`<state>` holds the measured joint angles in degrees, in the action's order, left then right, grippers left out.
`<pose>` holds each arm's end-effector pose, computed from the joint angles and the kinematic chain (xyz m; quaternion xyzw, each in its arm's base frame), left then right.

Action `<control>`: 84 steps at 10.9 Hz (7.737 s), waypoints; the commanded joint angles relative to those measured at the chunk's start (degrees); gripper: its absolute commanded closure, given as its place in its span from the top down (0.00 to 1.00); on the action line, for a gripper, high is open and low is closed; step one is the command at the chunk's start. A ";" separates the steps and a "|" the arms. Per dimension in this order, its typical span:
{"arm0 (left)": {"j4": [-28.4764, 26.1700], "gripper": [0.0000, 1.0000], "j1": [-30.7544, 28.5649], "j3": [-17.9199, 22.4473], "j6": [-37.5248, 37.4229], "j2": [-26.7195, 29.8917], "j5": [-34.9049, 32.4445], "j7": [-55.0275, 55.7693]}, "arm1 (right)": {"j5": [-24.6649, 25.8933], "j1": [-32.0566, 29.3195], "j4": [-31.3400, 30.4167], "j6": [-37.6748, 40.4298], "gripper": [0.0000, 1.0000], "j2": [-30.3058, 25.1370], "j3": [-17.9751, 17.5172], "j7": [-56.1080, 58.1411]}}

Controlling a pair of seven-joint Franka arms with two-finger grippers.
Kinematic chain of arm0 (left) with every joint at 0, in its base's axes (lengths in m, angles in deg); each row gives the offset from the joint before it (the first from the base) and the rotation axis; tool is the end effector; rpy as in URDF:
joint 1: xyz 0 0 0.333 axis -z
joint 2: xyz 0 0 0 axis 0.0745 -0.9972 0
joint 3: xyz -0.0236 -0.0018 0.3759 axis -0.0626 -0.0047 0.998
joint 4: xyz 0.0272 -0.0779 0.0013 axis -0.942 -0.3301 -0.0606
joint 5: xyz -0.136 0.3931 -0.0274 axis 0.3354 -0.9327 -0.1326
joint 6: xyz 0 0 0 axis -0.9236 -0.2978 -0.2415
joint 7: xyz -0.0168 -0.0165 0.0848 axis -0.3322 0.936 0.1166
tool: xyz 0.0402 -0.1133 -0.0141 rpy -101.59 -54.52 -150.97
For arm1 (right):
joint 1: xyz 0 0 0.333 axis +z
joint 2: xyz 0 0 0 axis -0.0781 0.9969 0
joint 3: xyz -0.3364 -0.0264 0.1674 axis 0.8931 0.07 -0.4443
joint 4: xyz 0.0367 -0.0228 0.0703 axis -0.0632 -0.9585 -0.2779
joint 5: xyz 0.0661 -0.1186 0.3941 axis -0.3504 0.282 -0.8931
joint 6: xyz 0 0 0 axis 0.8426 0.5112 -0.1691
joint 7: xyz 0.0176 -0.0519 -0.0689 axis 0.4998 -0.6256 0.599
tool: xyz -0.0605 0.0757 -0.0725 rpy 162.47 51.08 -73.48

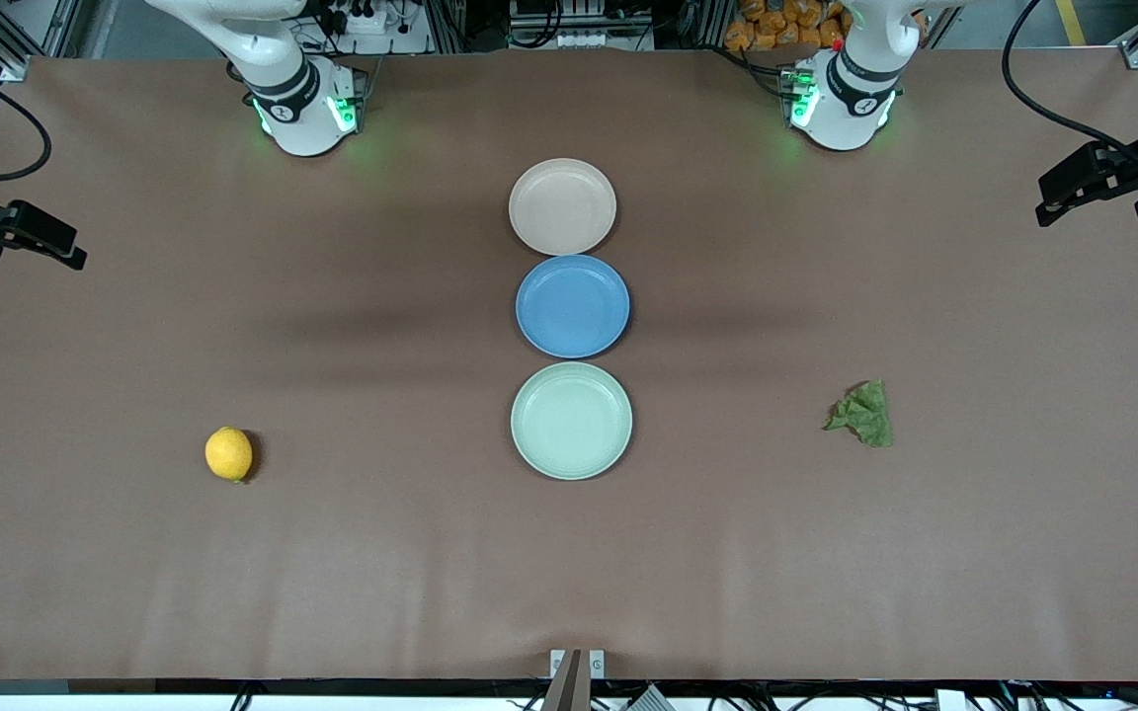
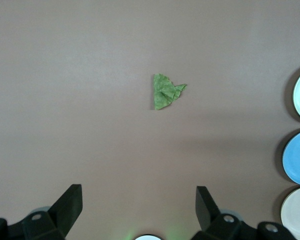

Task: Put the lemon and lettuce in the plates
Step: 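Lower both grippers onto the lemon and lettuce leaf, then grasp the lemon with the right gripper while the left gripper grasps lettuce, then carry the lemon to the cream plate while the left gripper carries lettuce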

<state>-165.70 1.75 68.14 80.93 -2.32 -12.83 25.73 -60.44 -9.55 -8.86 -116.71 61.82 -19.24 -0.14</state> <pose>0.5540 -0.0378 0.7204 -0.9997 -0.0074 0.0081 0.0214 0.5634 -0.0379 0.6627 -0.9987 0.0482 0.0170 0.0017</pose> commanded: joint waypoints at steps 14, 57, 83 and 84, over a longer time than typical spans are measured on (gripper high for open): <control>-21.10 1.00 -0.99 0.35 27.08 -7.85 2.50 -1.11 | -1.04 0.94 1.95 -11.45 1.00 15.14 -0.59 7.13; -14.27 0.00 7.86 -14.95 62.87 -30.36 2.50 11.77 | -1.13 4.71 -33.95 -52.74 0.00 22.02 -5.60 -5.06; -5.12 1.00 34.27 4.56 56.57 -32.41 -0.13 39.60 | -1.84 62.10 -19.43 -45.40 0.00 27.17 -5.25 -91.88; -5.38 1.00 32.77 4.48 53.24 -30.39 -0.92 37.50 | -1.57 62.72 -18.54 -45.40 0.00 28.76 -5.25 -93.21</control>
<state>-169.09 36.69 72.32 140.01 -37.79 -11.68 65.29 -62.33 50.75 -33.22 -162.20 84.07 -25.12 -88.72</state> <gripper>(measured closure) 0.000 0.300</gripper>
